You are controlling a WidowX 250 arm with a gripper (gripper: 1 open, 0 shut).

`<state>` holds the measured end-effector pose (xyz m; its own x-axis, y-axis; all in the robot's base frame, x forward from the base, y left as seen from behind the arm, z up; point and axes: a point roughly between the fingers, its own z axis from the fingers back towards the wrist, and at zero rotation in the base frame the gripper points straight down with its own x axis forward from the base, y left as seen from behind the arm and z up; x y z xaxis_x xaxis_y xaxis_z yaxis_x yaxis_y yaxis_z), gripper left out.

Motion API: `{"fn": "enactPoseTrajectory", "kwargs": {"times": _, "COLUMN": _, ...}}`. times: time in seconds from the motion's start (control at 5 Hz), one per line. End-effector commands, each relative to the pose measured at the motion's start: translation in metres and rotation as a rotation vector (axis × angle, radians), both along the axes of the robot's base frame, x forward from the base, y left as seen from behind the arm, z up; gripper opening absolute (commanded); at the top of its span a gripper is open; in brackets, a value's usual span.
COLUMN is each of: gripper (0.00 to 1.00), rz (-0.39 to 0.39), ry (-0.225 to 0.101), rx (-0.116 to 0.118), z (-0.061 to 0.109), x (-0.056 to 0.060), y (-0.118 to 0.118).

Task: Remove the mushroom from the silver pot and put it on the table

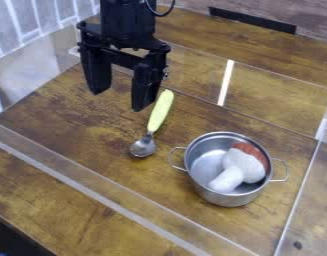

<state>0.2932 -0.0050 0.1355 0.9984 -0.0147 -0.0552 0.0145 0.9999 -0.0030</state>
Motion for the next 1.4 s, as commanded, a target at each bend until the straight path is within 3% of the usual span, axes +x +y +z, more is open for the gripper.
{"fn": "enactPoseTrajectory", "kwargs": {"times": 0.0, "gripper": 1.00, "rz": -0.068, "ry": 0.031, "rx": -0.006, "z": -0.009, "x": 0.000, "y": -0.002}}
{"fn": "enactPoseTrajectory", "kwargs": {"times": 0.2, "gripper": 1.00, "rz": -0.070, "ry": 0.047, "rx": -0.016, "z": -0.009, "x": 0.007, "y": -0.018}}
{"fn": "enactPoseTrajectory", "kwargs": {"times": 0.4, "gripper": 1.00, "rz": -0.120, "ry": 0.021, "rx": -0.026, "z": -0.001, "x": 0.018, "y": -0.054}}
{"fn": "enactPoseTrajectory", "kwargs": {"times": 0.8, "gripper": 1.00, "rz": -0.293, "ry": -0.016, "rx": -0.055, "z": 0.000, "x": 0.023, "y": -0.126}}
{"fn": "enactPoseTrajectory", "kwargs": {"times": 1.0, "gripper": 1.00, "rz": -0.320, "ry": -0.018, "rx": -0.067, "z": -0.016, "x": 0.028, "y": -0.122}}
{"fn": "enactPoseTrajectory", "kwargs": {"times": 1.2, "gripper": 1.00, "rz": -0.322, "ry": -0.021, "rx": -0.061, "z": -0.030, "x": 0.032, "y": -0.108}}
